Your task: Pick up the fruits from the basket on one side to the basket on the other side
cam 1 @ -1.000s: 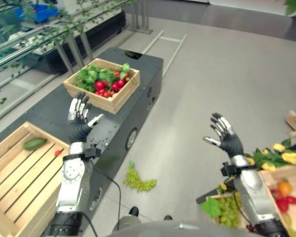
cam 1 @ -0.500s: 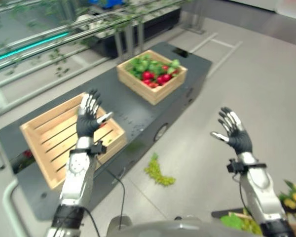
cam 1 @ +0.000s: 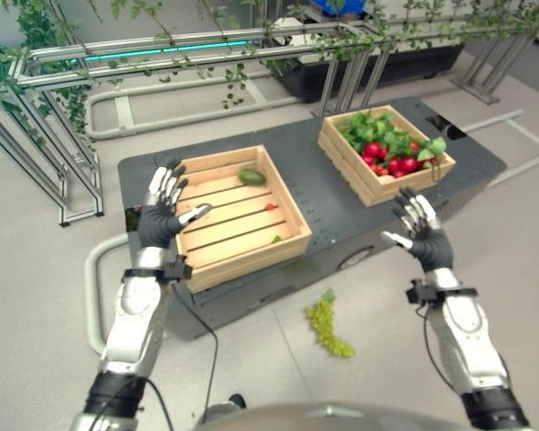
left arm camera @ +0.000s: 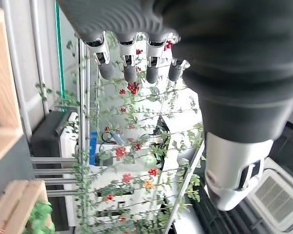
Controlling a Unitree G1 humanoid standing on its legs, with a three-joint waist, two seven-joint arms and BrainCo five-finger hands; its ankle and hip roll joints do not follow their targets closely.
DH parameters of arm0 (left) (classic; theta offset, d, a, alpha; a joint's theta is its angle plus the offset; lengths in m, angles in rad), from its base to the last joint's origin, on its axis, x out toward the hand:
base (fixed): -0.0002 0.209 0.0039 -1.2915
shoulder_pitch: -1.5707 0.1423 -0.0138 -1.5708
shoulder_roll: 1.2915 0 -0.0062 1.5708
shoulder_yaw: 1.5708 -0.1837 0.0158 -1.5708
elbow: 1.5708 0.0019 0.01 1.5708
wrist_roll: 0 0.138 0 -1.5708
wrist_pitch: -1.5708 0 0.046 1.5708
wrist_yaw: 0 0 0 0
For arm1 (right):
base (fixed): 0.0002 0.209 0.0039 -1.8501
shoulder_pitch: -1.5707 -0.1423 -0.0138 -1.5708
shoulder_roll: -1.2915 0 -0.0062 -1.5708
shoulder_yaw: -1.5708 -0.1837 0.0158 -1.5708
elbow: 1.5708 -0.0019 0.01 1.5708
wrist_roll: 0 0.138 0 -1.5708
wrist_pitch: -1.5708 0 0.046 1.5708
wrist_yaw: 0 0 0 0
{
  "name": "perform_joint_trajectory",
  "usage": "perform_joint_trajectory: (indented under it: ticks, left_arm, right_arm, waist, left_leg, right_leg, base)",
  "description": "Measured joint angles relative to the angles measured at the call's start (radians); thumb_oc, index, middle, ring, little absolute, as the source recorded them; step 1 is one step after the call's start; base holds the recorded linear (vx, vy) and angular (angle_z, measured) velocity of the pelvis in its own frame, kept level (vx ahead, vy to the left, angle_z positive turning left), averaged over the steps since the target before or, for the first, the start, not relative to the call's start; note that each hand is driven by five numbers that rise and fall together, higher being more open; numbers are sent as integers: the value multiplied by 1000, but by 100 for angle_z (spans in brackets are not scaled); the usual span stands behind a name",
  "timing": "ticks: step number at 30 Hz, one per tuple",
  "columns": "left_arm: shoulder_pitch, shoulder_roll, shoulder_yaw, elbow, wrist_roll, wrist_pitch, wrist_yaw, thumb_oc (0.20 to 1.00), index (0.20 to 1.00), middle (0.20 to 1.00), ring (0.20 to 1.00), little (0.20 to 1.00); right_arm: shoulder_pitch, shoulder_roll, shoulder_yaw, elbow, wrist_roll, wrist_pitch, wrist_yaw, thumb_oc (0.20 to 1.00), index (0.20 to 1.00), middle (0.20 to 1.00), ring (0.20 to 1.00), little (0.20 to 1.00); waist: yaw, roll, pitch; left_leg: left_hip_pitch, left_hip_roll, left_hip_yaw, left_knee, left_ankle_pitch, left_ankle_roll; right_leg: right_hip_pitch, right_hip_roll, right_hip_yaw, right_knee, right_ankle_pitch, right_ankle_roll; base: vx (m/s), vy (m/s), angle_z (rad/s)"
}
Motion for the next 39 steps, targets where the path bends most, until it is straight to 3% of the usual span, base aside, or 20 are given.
perform_joint_trajectory:
  ticks: [4,6,7,8,9,10,12,13,17,21,26,39]
  left_arm:
    - [21,-3,11,0,2,2,-17,1000,1000,1000,1000,1000]
    - [10,-31,8,0,3,2,-23,1000,1000,1000,1000,1000]
    - [7,-34,4,0,3,2,-25,1000,1000,1000,1000,1000]
    - [-4,-36,2,3,1,2,-29,1000,1000,1000,1000,1000]
    - [-14,-39,1,3,0,2,-30,1000,1000,1000,1000,1000]
    - [-39,-36,-3,3,0,1,-37,1000,1000,1000,1000,1000]
    - [-35,-25,-3,4,-1,-1,-37,1000,1000,1000,1000,1000]
    - [-27,-20,-3,5,0,0,-36,1000,1000,1000,1000,1000]
    - [-11,-54,-31,4,-6,0,-37,1000,1000,1000,1000,1000]
    - [-8,-58,-30,5,-10,1,-38,1000,1000,1000,1000,1000]
    - [-6,-62,-30,4,-15,1,-42,1000,1000,1000,1000,1000]
    - [27,-61,-30,3,-21,1,-60,1000,1000,1000,1000,1000]
  right_arm:
    - [14,-2,-5,1,-3,11,16,1000,1000,1000,1000,1000]
    - [44,-19,-15,-3,-9,16,22,1000,1000,1000,1000,1000]
    - [56,-23,-15,-5,-11,17,24,1000,1000,1000,1000,1000]
    - [79,-23,-19,-6,-12,19,32,1000,1000,1000,1000,1000]
    - [91,-22,-19,-6,-13,19,36,1000,1000,1000,1000,1000]
    - [106,-22,-23,-8,-19,20,37,1000,1000,1000,1000,1000]
    - [101,-9,-25,-8,-22,20,39,1000,1000,1000,1000,1000]
    - [95,-3,-23,-5,-28,20,39,1000,1000,1000,1000,1000]
    - [65,-7,-25,4,-30,20,36,1000,1000,1000,1000,1000]
    - [39,-9,-27,3,-29,19,34,1000,1000,1000,1000,1000]
    - [41,-9,-35,4,-29,19,35,1000,1000,1000,1000,1000]
    - [71,-8,-39,3,-26,19,43,1000,1000,1000,1000,1000]
  waist:
    - [-8,28,31]
    - [-33,66,61]
    - [-42,73,67]
    - [-48,80,72]
    - [-48,85,72]
    - [-68,77,67]
    - [-60,39,46]
    - [-35,28,39]
    - [-4,58,26]
    - [-6,64,22]
    - [-5,64,18]
    - [-7,61,9]
  left_leg:
    - [5,-12,-14,0,5,16]
    - [2,-15,-80,-5,1,40]
    - [4,-16,-92,-12,10,44]
    - [3,-21,-137,-18,32,43]
    - [-8,-20,-179,-19,40,40]
    - [-11,-27,-232,-43,66,36]
    - [-15,-51,-249,-75,92,18]
    - [-15,-61,-258,-80,96,8]
    - [-14,-13,-277,-83,103,-30]
    - [-10,13,-309,-101,116,-52]
    - [-9,13,-344,-105,119,-58]
    - [24,10,-370,-121,120,-62]
  right_leg:
    - [-6,-26,6,53,1,10]
    - [-84,-59,124,233,-11,17]
    - [-114,-59,206,273,-27,34]
    - [-142,0,408,235,-58,56]
    - [-139,47,532,194,-68,71]
    - [-131,75,596,114,-67,67]
    - [-125,67,584,-5,-27,43]
    - [-118,56,572,-28,34,32]
    - [-51,93,485,-119,80,-3]
    - [-3,119,414,-157,70,-23]
    - [31,125,370,-187,68,-29]
    - [82,125,344,-214,64,-28]
  base:
    - [-90,133,14]
    - [-22,52,55]
    - [47,14,55]
    - [48,-7,68]
    - [67,-76,117]
    - [23,-58,116]
    - [18,-123,85]
    - [11,-183,61]
    - [17,-133,37]
    - [46,-137,45]
    - [23,-86,27]
    - [11,-33,8]
